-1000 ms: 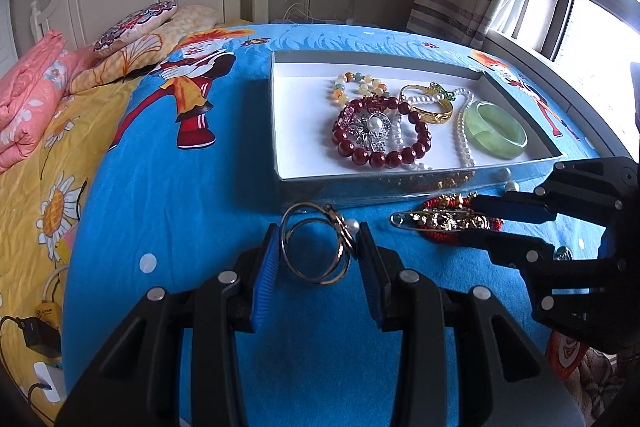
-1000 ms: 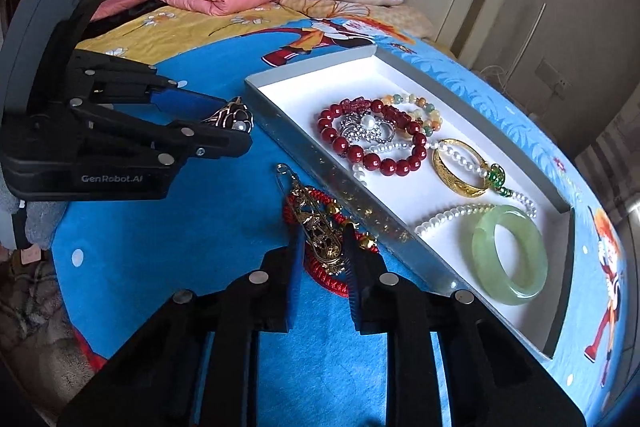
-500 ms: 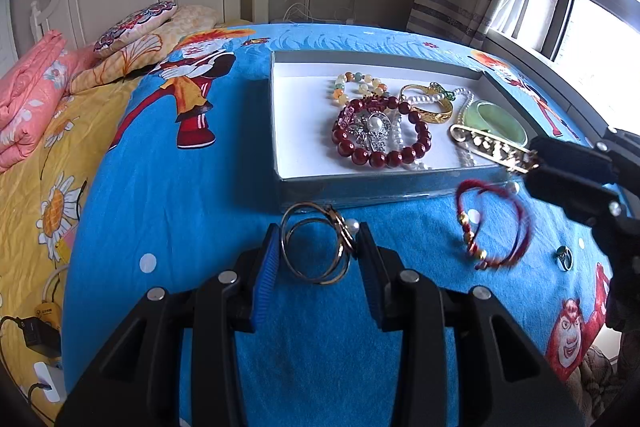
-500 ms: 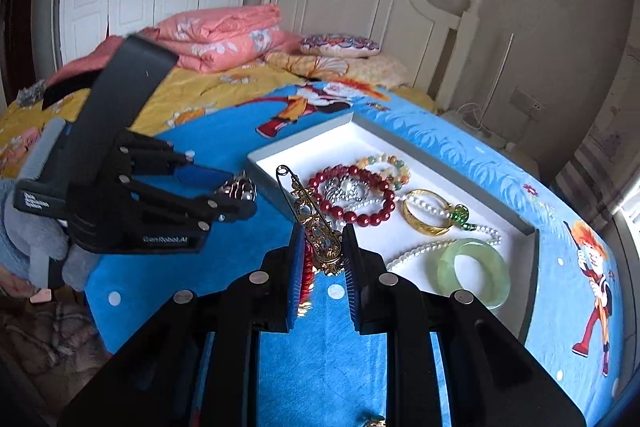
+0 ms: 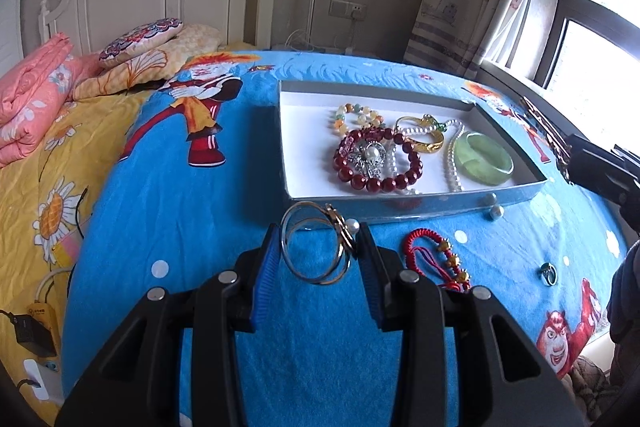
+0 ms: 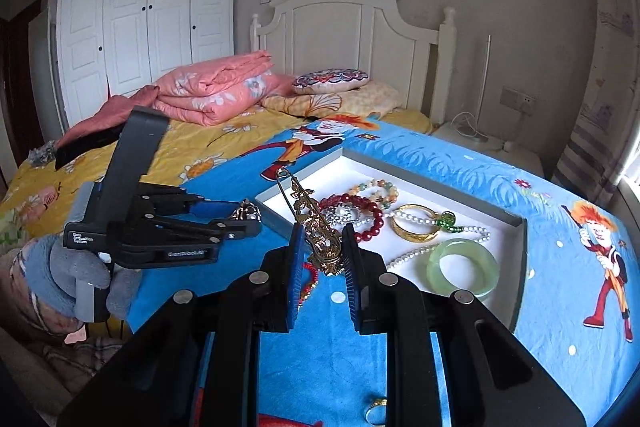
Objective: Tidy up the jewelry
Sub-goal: 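Hold the gold rings with left while right grasps the gold-red cord bracelet, then lower the gold rings into the tray with left while right sets the cord bracelet in, then move the right gripper to the gold ring with green stone and grasp it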
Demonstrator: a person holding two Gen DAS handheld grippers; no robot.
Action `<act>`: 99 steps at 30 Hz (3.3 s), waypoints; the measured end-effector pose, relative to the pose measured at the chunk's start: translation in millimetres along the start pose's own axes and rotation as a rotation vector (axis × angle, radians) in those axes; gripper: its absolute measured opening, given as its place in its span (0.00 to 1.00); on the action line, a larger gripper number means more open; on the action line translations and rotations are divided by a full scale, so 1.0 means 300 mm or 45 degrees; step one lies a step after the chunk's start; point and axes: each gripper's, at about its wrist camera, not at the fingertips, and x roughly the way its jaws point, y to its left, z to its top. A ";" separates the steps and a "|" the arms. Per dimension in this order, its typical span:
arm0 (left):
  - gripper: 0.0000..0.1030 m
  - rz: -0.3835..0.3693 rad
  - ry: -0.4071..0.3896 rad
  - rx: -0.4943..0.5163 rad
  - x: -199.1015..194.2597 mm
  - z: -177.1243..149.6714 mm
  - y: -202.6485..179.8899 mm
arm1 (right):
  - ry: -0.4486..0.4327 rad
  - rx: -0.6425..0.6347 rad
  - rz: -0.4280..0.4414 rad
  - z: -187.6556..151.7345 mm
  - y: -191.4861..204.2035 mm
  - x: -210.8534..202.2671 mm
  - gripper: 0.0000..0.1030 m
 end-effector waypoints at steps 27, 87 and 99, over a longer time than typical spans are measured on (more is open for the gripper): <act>0.37 -0.061 -0.125 0.095 -0.062 0.222 -0.061 | -0.081 0.294 -0.296 -0.029 -0.409 -0.115 0.20; 0.94 0.005 -0.053 0.262 0.062 0.188 -0.073 | 0.060 0.508 -0.126 -0.051 -0.331 0.027 0.62; 0.96 -0.045 -0.049 0.107 -0.009 0.020 -0.083 | 0.078 0.706 -0.186 -0.264 -0.452 -0.074 0.67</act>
